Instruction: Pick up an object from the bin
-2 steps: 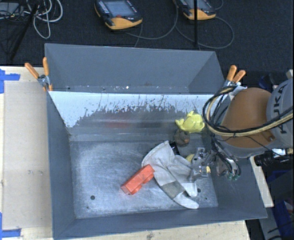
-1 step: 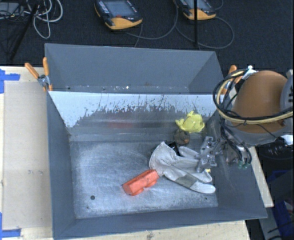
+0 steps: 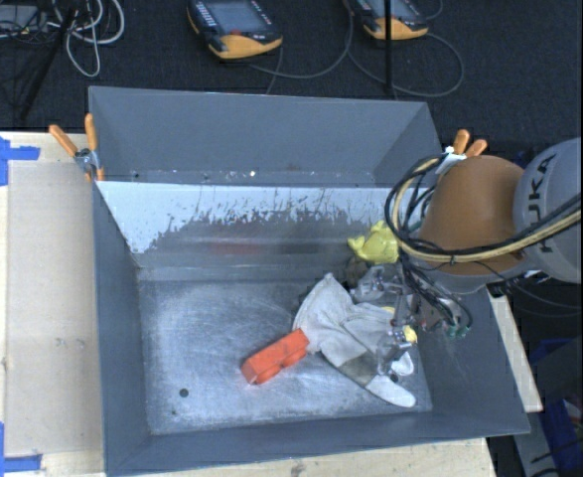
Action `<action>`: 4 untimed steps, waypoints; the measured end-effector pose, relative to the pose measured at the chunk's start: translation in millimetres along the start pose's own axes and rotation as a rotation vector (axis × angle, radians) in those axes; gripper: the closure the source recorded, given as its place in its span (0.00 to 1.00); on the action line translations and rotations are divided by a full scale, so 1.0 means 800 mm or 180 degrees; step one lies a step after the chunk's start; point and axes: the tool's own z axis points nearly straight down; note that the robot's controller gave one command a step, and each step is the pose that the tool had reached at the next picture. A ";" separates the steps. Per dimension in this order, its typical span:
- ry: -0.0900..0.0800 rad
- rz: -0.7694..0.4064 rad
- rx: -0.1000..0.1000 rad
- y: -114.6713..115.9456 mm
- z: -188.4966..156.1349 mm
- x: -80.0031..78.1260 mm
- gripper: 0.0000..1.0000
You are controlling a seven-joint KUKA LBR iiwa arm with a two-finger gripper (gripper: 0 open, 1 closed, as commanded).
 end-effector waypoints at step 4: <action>-0.0004 -0.0920 -0.0001 0.066 0.001 -0.027 1.00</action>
Offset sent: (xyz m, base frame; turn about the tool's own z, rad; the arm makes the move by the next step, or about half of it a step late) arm -0.0444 0.0502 -0.0436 -0.3525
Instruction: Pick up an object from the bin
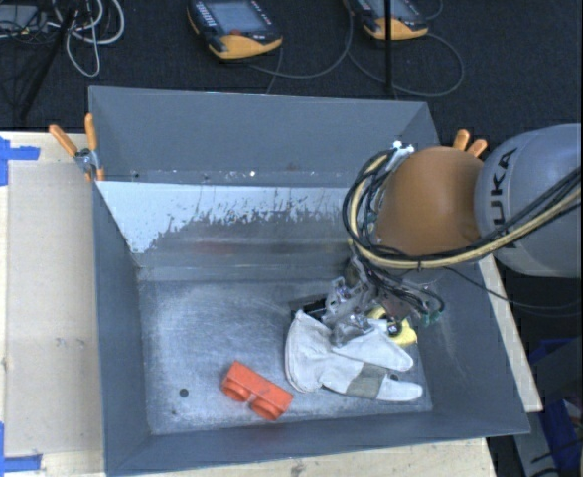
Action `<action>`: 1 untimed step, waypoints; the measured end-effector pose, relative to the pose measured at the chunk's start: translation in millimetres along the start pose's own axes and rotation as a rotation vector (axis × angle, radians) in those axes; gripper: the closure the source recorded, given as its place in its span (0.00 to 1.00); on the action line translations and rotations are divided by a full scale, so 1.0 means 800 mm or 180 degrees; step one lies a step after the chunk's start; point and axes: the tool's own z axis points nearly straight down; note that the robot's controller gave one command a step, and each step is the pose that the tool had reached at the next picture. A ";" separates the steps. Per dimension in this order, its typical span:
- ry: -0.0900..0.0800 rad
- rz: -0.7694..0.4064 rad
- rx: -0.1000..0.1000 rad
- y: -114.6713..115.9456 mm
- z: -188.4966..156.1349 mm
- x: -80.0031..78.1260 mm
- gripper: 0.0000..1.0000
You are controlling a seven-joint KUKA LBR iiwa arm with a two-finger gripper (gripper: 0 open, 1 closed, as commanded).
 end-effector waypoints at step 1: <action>0.0000 -0.0002 0.0000 0.000 0.000 0.000 1.00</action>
Offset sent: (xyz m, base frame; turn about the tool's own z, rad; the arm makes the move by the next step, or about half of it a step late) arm -0.0085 0.0124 0.1090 -0.0020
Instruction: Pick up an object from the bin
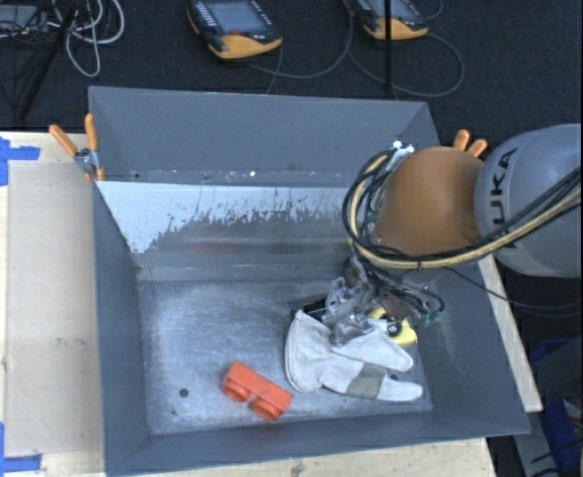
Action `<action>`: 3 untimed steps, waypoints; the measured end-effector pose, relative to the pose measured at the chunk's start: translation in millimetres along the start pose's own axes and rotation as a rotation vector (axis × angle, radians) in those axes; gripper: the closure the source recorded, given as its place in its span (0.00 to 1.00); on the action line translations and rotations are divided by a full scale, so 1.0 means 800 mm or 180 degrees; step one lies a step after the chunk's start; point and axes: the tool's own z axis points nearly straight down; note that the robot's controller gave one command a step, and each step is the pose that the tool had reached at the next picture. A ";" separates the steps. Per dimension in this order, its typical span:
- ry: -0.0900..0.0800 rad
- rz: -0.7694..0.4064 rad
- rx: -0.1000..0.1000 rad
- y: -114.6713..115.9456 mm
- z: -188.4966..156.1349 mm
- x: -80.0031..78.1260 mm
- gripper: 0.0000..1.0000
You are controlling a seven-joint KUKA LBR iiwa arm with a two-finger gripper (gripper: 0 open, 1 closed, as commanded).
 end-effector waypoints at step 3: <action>0.0021 -0.0356 -0.0012 0.013 -0.113 -0.001 1.00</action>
Offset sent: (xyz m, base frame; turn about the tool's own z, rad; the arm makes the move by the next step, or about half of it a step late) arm 0.0022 0.0123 0.0220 -0.2329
